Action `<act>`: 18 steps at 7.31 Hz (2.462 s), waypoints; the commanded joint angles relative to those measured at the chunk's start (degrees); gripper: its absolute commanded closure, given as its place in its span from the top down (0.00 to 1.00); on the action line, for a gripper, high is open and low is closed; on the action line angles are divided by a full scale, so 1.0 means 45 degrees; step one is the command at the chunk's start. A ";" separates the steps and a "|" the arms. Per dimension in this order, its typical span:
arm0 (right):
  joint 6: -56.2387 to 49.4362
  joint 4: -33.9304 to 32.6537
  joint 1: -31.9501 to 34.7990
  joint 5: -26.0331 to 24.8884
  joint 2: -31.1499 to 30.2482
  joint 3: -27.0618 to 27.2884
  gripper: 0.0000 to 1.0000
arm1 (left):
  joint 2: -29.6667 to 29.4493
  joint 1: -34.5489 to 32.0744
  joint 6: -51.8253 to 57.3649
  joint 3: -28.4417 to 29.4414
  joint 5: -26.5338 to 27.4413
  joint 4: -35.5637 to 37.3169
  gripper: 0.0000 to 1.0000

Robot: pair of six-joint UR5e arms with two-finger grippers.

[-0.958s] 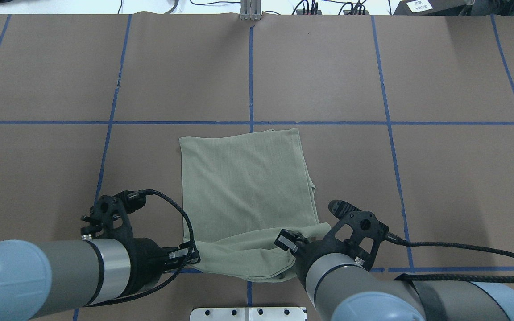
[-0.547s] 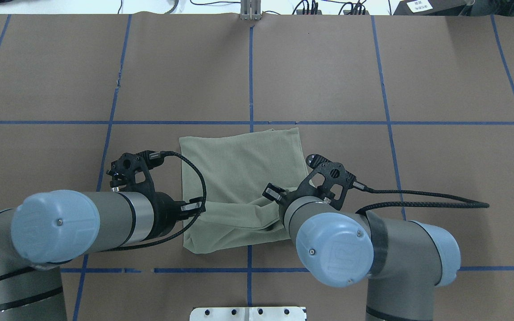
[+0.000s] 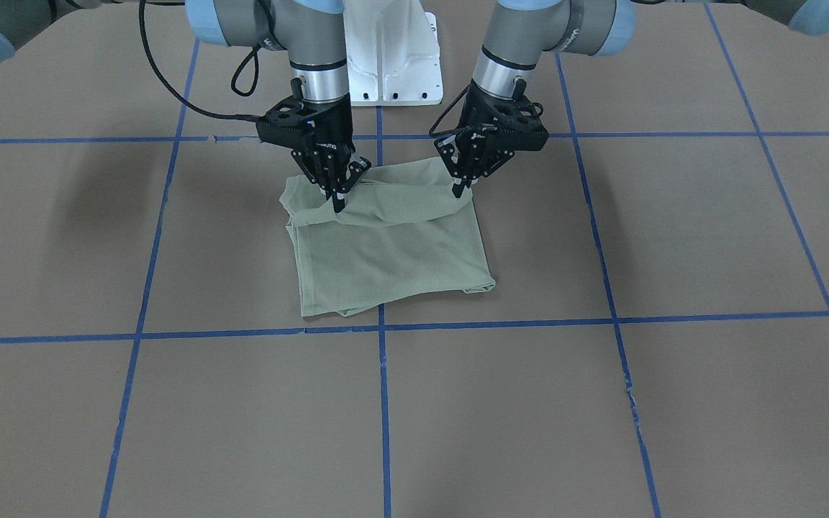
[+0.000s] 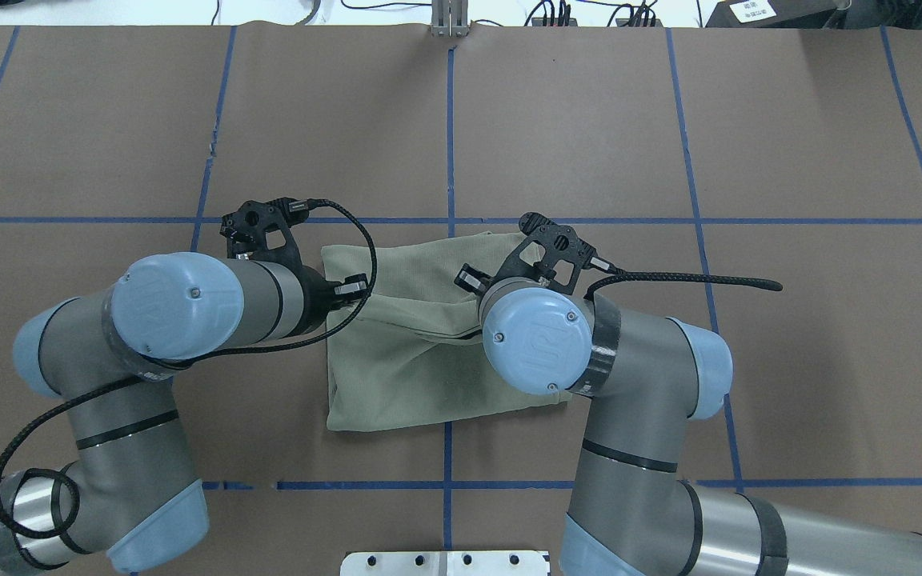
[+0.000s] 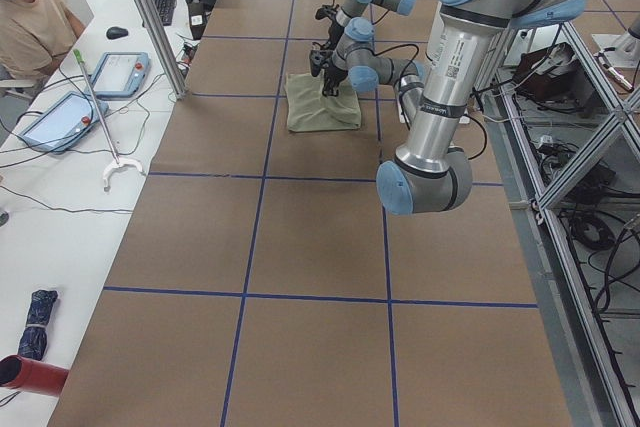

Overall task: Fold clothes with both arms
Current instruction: 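Lift the near edge with both grippers and fold it toward the far edge, then lay the edge down on the far end and open both grippers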

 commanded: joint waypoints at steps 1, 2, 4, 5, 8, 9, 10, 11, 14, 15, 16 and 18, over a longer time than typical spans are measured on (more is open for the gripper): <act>-0.0095 0.0881 0.0343 0.0025 0.0152 -0.1401 0.00 | -0.0330 -0.0344 0.0315 0.1755 0.0022 -0.1385 0.00; -0.0211 0.1370 0.0402 0.0025 0.0152 -0.1910 0.00 | -0.0332 -0.0345 0.0434 0.2130 0.0022 -0.1566 0.00; -0.0388 0.1473 0.0500 0.0025 0.0211 -0.2324 0.00 | -0.0370 -0.0345 0.0435 0.2270 0.0022 -0.1588 0.00; -0.0388 0.1473 0.0501 0.0025 0.0211 -0.2325 0.00 | -0.0371 -0.0365 0.0435 0.2270 0.0022 -0.1568 0.00; -0.2376 0.1183 0.0946 0.1204 0.0832 -0.2170 1.00 | -0.0371 -0.0616 0.1967 0.2038 -0.0249 -0.1549 1.00; -0.2786 0.1180 0.1104 0.2144 0.0913 -0.1976 1.00 | -0.0313 -0.1160 0.2674 0.1939 -0.1489 -0.1549 1.00; -0.2887 0.1180 0.1009 0.2153 0.0972 -0.1858 1.00 | -0.0273 -0.1378 0.2933 0.1841 -0.1791 -0.1549 1.00; -0.2985 0.1180 0.0409 0.1825 0.0895 -0.1857 1.00 | -0.0273 -0.1380 0.2935 0.1840 -0.1794 -0.1549 1.00; -0.4407 0.1180 -0.0514 0.0732 0.0777 -0.2302 1.00 | -0.0254 -0.1380 0.2935 0.1840 -0.1775 -0.1568 1.00; -0.4914 0.1180 -0.0399 0.0612 0.0777 -0.2886 1.00 | -0.0273 -0.1380 0.2916 0.1840 -0.1775 -0.1568 1.00; -0.5055 0.1218 0.0008 0.0514 0.0893 -0.3568 1.00 | -0.0254 -0.1380 0.2896 0.1782 -0.1794 -0.1568 1.00; -0.6396 0.1277 0.1624 0.0513 0.1224 -0.4934 1.00 | -0.0215 -0.1380 0.2877 0.1762 -0.1775 -0.1568 1.00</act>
